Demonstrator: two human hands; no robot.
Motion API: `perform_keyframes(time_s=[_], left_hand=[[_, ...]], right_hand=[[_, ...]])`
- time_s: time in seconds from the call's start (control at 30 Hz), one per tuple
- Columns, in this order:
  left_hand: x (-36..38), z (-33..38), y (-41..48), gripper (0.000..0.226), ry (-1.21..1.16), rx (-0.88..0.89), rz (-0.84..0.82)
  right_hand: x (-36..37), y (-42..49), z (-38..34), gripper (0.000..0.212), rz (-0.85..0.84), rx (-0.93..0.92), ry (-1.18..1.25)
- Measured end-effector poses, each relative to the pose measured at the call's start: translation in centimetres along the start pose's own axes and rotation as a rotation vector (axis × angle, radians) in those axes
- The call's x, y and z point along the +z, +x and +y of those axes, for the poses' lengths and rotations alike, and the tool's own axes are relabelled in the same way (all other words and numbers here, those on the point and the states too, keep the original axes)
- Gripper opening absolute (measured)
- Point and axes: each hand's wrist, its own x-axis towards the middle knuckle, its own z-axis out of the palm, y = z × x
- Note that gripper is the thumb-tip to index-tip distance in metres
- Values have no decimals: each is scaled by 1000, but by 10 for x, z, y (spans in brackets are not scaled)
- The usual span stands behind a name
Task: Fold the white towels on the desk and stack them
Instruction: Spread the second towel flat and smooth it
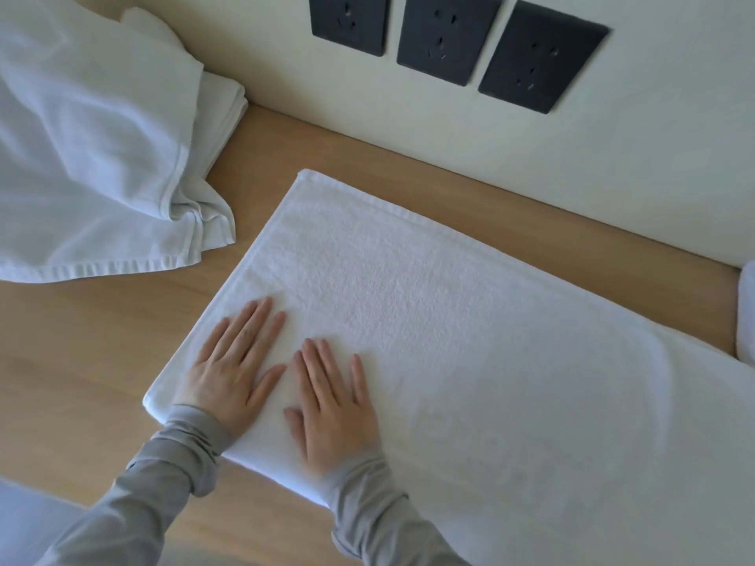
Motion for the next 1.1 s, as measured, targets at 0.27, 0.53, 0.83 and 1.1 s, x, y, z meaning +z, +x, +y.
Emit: perform_keyframes(time_s=[0.27,0.53,0.83,1.1], left_hand=[[-2,3,-1,65,18,-6,-25],[-13,83,40,65,-154,-44,142],[26,208,99,72,-4,278,7],[38,211,100,72,27,236,35]], right_hand=[[-8,-108,160,65,30,608,-7],[-23,-94,175,65,93,668,34],[-19,-91,208,61,-1,398,-35],[-46,-156,335,54,280,642,186]])
